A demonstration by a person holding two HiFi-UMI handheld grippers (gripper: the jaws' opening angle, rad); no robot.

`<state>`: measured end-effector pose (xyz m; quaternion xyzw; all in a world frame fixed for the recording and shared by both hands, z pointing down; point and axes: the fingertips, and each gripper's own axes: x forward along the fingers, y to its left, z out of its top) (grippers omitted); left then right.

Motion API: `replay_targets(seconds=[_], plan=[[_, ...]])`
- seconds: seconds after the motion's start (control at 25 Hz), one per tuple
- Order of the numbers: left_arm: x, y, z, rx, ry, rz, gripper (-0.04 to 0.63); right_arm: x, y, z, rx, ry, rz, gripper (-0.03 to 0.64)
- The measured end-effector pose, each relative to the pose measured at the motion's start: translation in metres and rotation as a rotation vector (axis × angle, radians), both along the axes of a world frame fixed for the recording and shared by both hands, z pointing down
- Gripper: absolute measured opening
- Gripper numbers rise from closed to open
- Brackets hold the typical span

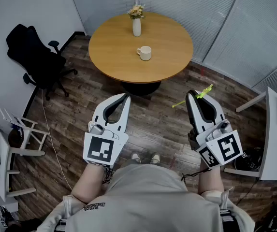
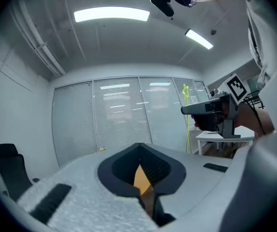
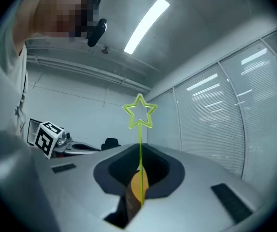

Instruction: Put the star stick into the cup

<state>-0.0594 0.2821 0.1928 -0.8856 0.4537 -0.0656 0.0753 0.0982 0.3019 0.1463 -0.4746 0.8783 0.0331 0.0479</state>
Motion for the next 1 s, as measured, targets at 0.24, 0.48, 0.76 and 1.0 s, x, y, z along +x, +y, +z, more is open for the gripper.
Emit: replay_targets(seconds=[0.24,0.48,0.76,1.0], plan=[[0.003,-0.007,0.002,0.004,-0.005,0.011,0.021,0.007,-0.007,-0.001,0.004,-0.023,0.014,0.035],[0.012,-0.011,0.001,-0.008,0.006,0.007,0.021,0.009,-0.013,0.002,0.002,-0.02,0.001,0.035],[0.025,-0.012,0.004,-0.011,-0.005,-0.002,0.021,0.022,-0.018,0.007,-0.001,-0.018,-0.01,0.035],[0.04,-0.011,0.009,-0.012,-0.01,-0.017,0.021,0.039,-0.021,0.012,-0.004,-0.025,-0.031,0.035]])
